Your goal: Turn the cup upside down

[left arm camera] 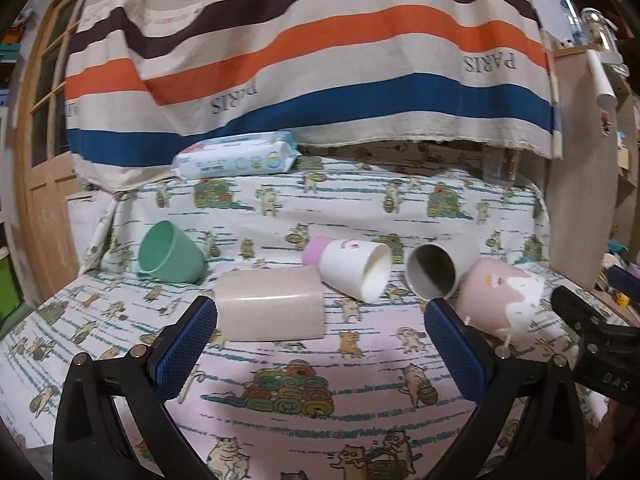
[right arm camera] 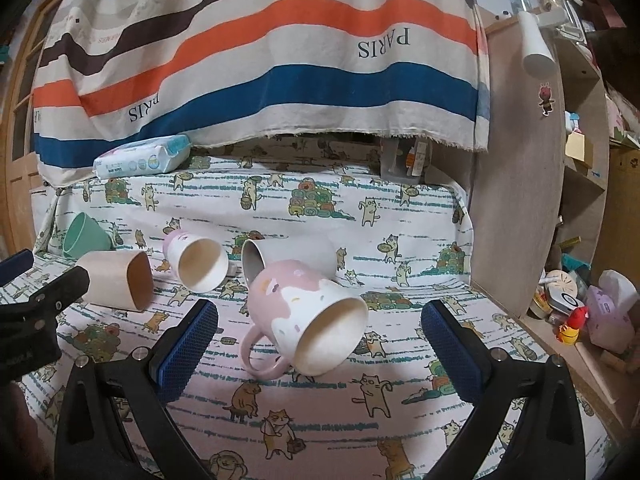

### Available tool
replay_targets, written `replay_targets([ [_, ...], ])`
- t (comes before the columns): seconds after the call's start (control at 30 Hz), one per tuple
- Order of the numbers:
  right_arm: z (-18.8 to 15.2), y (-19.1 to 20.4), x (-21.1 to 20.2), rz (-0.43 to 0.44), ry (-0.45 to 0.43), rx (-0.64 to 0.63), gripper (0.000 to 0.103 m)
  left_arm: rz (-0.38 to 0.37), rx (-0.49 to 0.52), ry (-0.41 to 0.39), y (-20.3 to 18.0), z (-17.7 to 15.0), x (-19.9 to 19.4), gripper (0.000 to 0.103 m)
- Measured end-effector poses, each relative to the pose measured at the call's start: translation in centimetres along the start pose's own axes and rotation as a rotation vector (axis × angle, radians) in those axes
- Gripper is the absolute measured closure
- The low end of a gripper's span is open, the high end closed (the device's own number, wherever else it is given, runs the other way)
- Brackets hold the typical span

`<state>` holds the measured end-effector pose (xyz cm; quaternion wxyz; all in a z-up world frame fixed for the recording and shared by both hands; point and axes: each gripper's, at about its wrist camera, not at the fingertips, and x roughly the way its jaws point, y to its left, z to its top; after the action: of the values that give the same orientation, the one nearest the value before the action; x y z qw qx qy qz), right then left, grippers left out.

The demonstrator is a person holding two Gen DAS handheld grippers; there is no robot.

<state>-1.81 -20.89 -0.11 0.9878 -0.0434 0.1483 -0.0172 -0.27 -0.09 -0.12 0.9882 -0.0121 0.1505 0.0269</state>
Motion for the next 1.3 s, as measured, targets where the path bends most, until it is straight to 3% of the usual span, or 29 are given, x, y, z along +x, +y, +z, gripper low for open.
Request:
replay_targets([
  [0.37,0.1,-0.5,-0.6,0.007,-0.021,0.026,0.0,-0.034,-0.003,-0.016,0.2,0.0,-0.5,0.0],
  [0.73,0.1,-1.3,-0.3,0.049,-0.007,0.055,0.0,0.017,-0.014,0.003,0.3,0.0,-0.1,0.0],
  [0.9,1.2,-1.9,-0.6,0.035,0.0,0.023,0.0,0.001,-0.001,0.006,0.1,0.0,-0.1,0.0],
  [1.03,4.1,-2.6,-0.4,0.117,0.083,-0.041,0.0,-0.02,0.014,0.007,-0.1,-0.1,-0.1,0.0],
  [1.13,5.4,-2.5,1.5,0.147,0.275,-0.099,0.0,-0.018,0.006,0.008,0.0,-0.1,-0.1,0.0],
  [1.2,6.0,-2.3,3.3,0.228,0.395,-0.112,0.001,-0.014,0.01,0.003,-0.1,-0.1,-0.2,0.0],
  [1.3,6.2,-1.7,5.0,0.179,0.423,-0.168,0.016,-0.011,0.008,0.003,0.0,0.0,-0.2,0.0],
])
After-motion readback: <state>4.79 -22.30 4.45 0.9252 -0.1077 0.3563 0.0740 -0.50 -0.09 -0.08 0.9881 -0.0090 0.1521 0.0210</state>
